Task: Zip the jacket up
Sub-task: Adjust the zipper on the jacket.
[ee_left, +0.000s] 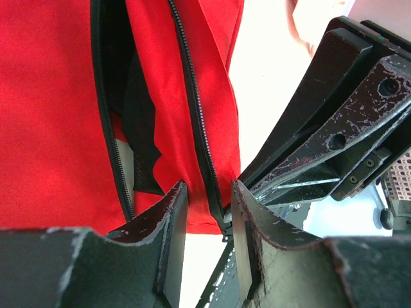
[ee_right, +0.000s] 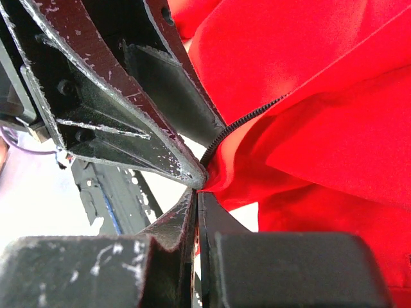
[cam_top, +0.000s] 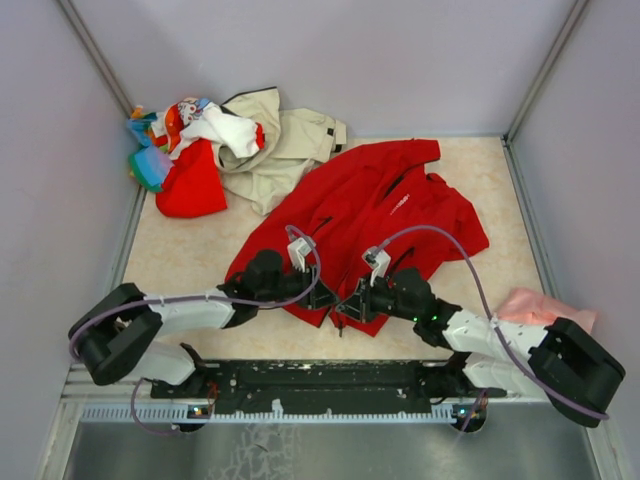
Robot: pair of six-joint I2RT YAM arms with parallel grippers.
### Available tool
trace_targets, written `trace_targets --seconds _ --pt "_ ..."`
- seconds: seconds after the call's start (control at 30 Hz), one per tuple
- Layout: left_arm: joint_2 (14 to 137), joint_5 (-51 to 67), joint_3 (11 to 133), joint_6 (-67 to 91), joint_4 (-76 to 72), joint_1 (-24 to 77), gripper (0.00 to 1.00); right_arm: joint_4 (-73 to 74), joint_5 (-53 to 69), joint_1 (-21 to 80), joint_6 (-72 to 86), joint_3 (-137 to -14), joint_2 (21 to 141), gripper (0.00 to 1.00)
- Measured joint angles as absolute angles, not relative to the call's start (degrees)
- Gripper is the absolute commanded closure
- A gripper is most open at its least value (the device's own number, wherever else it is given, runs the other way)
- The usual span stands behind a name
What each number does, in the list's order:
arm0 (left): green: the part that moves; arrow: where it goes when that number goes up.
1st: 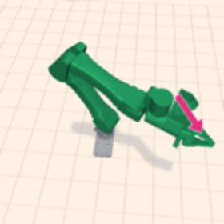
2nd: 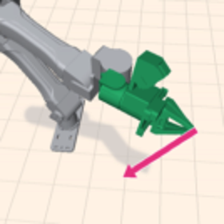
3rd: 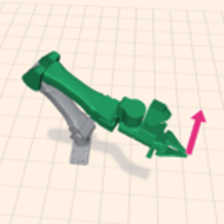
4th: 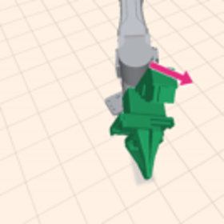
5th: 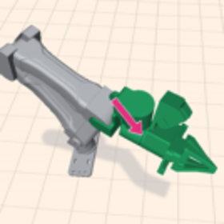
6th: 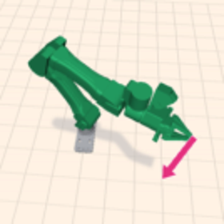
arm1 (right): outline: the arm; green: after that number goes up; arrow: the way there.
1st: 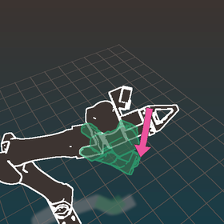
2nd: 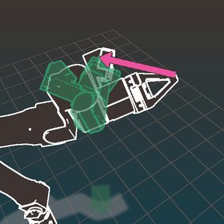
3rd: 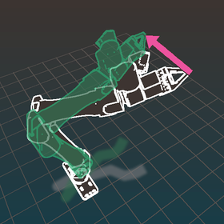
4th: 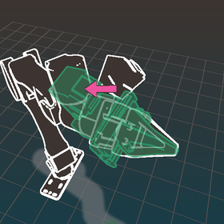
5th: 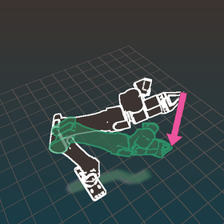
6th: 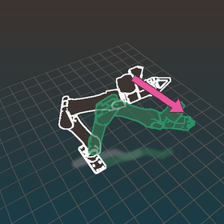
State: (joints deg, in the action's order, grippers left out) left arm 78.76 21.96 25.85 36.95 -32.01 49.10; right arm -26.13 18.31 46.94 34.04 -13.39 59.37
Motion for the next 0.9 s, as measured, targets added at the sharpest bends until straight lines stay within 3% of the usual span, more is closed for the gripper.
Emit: trace_targets --seconds 0.1,0.27,0.37,0.9 --pt "80.03 21.87 26.09 37.39 -32.01 49.15 0.69 -27.09 18.11 47.13 34.17 -13.39 61.39 0.99" --pt "80.9 21.34 26.13 37.69 -32.27 49.32 0.92 -28.75 18.11 47.33 34.85 -13.39 62.43 0.9" --pt "80.9 21.23 26.13 37.58 -32.67 49.41 1.0 -29.34 18.09 47.46 35.14 -13.39 62.41 0.84" --pt "79.26 26.2 23.75 39.4 -39.83 47.2 1.0 -27.53 16.95 47.51 34.5 -12.73 56.62 0.81"
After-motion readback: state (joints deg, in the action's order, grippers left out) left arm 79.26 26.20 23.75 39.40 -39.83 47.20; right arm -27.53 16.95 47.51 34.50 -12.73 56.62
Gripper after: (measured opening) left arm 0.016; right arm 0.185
